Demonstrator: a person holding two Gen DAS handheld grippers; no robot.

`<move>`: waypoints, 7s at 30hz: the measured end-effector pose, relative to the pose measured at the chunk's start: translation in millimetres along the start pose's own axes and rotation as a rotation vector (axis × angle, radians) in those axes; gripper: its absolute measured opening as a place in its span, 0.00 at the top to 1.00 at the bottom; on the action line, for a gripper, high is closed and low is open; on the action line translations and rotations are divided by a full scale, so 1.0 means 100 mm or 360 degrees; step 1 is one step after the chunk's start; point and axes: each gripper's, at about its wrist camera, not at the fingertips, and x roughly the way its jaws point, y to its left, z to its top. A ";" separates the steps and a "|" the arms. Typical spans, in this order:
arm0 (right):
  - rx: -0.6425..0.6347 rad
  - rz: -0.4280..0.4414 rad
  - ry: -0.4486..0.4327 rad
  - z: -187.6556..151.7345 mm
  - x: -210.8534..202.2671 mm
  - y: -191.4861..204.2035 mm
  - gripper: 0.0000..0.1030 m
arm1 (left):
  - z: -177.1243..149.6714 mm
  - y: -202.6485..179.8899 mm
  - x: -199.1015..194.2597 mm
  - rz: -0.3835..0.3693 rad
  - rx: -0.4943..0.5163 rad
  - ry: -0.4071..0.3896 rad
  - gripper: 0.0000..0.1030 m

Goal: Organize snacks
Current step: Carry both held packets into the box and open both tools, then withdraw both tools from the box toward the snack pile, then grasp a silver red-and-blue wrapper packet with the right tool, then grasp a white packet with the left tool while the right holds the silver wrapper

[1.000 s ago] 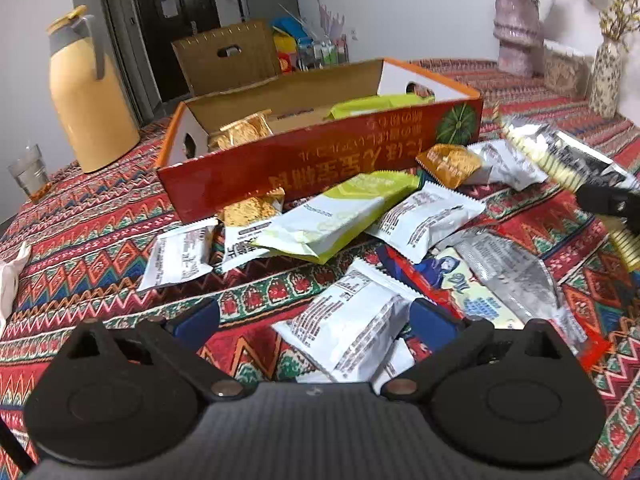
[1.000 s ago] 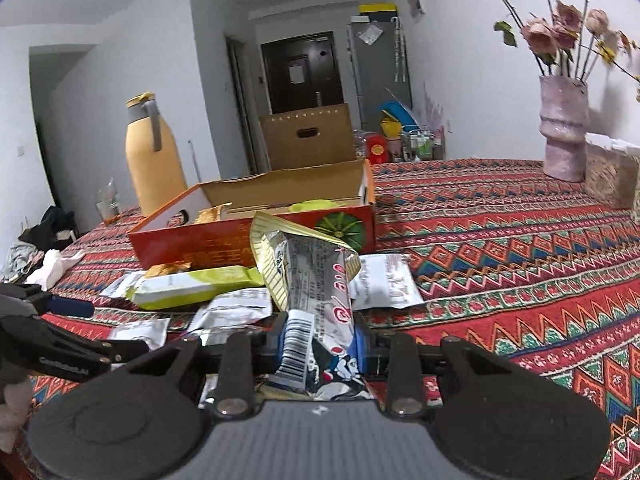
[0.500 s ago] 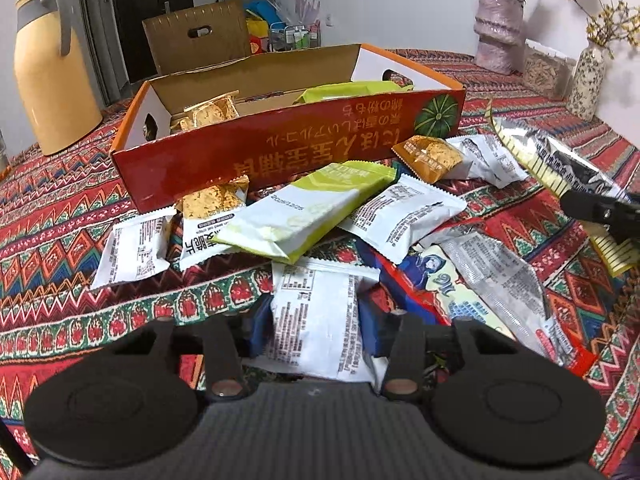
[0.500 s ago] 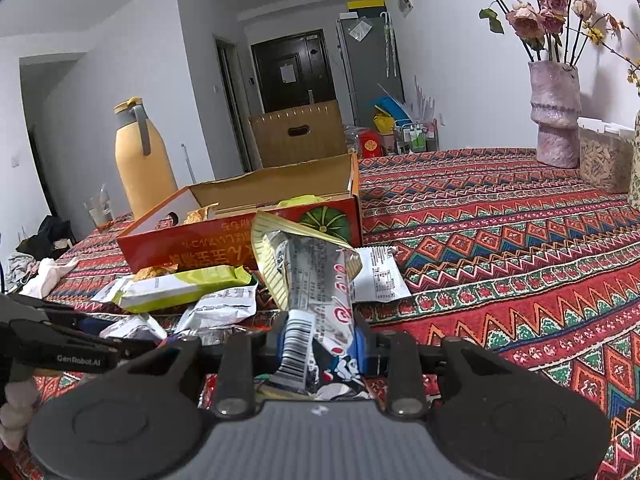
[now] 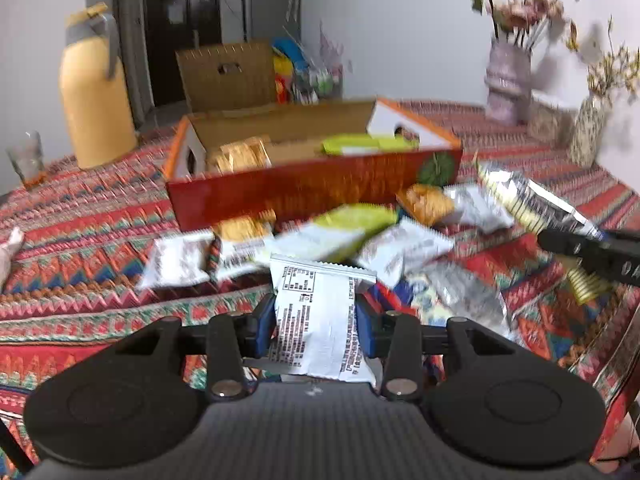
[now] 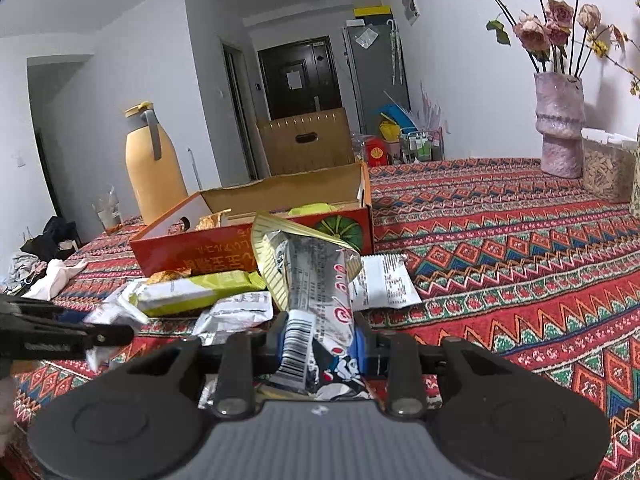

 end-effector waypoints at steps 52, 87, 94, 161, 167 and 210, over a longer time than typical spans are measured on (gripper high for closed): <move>-0.0033 -0.0127 -0.0129 1.26 1.88 0.23 0.71 | 1.37 0.53 1.16 0.0326 -0.0398 -0.0270 0.60; 0.0089 -0.0169 -0.0123 1.23 1.78 0.12 0.00 | 1.27 0.55 1.15 0.0378 -0.0448 -0.0286 0.00; 0.0043 -0.0196 -0.0170 1.30 1.52 0.22 0.00 | 1.32 0.50 0.84 0.0385 -0.0433 -0.0346 0.00; -0.0147 -0.0051 0.0222 -0.37 0.17 0.89 0.48 | -0.43 0.15 -0.18 0.0314 -0.0453 0.0046 0.00; -0.0089 -0.0032 0.0142 -0.37 -0.06 0.71 0.68 | -0.45 -0.01 -0.18 0.0288 -0.0440 0.0062 0.00; 0.0030 -0.0170 0.0055 -0.46 -0.18 0.28 0.46 | -0.55 -0.36 0.01 0.0296 -0.0356 0.0158 0.00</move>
